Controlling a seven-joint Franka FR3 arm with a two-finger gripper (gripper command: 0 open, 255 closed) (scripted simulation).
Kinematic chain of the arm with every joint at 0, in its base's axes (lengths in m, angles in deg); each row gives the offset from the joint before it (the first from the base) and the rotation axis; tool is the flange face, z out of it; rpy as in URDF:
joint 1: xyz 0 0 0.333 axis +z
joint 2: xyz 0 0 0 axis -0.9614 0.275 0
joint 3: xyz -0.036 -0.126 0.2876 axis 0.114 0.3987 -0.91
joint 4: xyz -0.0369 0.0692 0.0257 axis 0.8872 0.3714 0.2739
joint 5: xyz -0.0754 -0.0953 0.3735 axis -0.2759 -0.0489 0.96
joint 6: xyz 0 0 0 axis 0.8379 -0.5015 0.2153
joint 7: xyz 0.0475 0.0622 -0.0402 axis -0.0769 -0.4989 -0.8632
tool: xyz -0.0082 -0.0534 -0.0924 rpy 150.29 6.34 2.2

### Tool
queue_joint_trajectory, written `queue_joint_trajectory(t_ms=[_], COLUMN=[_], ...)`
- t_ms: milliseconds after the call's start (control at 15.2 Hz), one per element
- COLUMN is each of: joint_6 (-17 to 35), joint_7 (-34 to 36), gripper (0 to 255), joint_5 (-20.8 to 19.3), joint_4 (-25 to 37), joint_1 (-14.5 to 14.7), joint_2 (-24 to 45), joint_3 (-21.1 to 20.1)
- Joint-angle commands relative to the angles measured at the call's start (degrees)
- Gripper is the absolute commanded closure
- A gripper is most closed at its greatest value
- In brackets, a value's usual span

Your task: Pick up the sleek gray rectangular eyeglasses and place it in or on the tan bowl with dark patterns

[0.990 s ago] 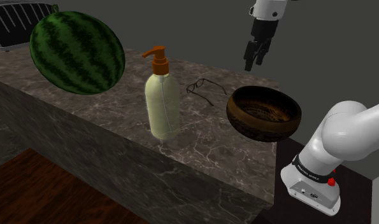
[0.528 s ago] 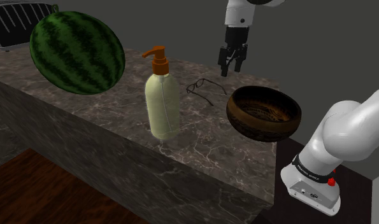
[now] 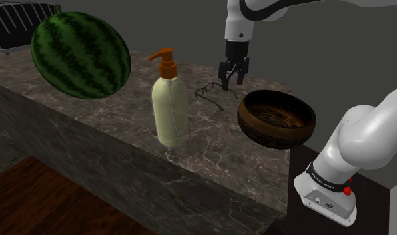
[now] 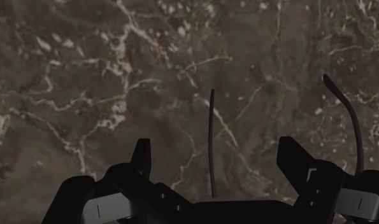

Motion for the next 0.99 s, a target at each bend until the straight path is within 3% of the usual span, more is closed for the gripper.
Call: queue_joint_trajectory(t_ms=[0,528,594,924], joint_6=[2.1,2.1,2.1,2.1], joint_7=[-0.1,-0.1,-0.1,-0.1], gripper=[0,0,255,255], joint_5=[0.2,0.2,0.2,0.2], joint_4=[-2.2,-2.2,-2.2,-2.2], joint_1=[0.1,0.1,0.1,0.1], joint_2=[-0.2,-0.2,-0.2,-0.2], joint_3=[-0.2,-0.2,-0.2,-0.2])
